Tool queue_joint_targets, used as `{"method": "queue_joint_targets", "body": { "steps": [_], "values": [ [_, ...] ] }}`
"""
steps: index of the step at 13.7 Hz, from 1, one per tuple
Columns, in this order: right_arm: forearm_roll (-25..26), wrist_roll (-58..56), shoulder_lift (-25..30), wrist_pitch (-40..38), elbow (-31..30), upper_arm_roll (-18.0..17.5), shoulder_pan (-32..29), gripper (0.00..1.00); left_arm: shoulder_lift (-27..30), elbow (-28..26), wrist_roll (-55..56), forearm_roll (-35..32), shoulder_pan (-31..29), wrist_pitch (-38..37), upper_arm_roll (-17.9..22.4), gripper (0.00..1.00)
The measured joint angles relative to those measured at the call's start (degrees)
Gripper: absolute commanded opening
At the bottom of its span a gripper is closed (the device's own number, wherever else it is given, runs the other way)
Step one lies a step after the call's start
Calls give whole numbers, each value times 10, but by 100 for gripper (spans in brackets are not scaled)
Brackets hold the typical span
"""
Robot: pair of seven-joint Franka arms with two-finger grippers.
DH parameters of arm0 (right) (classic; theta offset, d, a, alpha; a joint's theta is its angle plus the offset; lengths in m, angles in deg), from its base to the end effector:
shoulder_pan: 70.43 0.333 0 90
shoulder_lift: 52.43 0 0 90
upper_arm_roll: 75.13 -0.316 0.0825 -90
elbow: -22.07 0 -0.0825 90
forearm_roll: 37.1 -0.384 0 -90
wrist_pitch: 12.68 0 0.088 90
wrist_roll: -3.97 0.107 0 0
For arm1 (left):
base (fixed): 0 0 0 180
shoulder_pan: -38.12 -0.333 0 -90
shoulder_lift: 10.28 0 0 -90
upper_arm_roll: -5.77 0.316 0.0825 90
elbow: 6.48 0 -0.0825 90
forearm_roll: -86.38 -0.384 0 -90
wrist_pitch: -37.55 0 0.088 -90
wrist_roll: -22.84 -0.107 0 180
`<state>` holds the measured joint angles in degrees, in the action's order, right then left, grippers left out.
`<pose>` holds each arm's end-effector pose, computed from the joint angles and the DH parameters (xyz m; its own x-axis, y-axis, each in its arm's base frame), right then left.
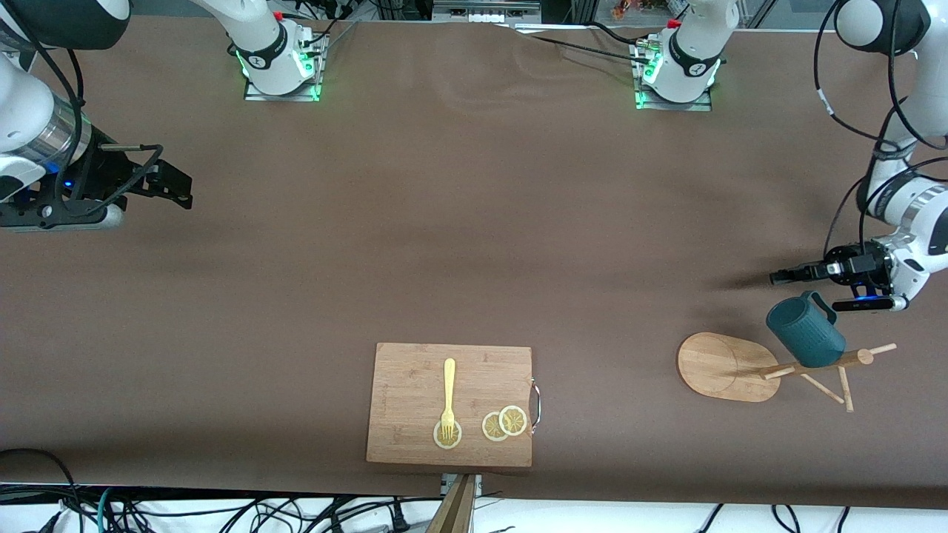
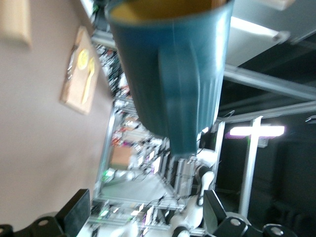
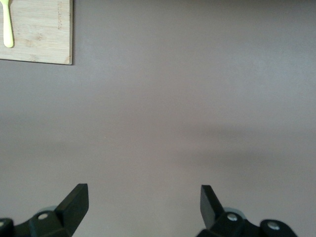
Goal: Pass cup and hang on rack
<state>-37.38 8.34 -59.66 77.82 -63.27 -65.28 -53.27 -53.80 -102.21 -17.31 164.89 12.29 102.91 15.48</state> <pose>0.5868 0.0822 0.5922 0.9981 0.0518 -0.0329 0.0524 -0.9984 0.0192 0.5631 0.2235 0.2138 0.9716 0.1279 -0.1991 0.1846 0.1169 0.9758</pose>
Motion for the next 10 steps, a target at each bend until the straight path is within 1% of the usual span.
{"method": "queue_joint_targets", "body": {
  "steps": [3, 5, 7, 9, 10],
  "values": [
    [0, 0, 0, 0, 0, 0, 0, 100, 57, 2, 2, -133, -14, -13, 1, 100],
    [0, 0, 0, 0, 0, 0, 0, 100, 81, 11, 2, -212, -17, -35, 0, 100],
    [0, 0, 0, 0, 0, 0, 0, 100, 100, 52, 7, -288, -17, -43, -14, 100],
    [0, 0, 0, 0, 0, 0, 0, 100, 129, 101, 56, -359, -6, -44, -44, 100],
    [0, 0, 0, 0, 0, 0, 0, 100, 147, 122, 86, -391, 12, -44, -55, 100]
  ]
}}
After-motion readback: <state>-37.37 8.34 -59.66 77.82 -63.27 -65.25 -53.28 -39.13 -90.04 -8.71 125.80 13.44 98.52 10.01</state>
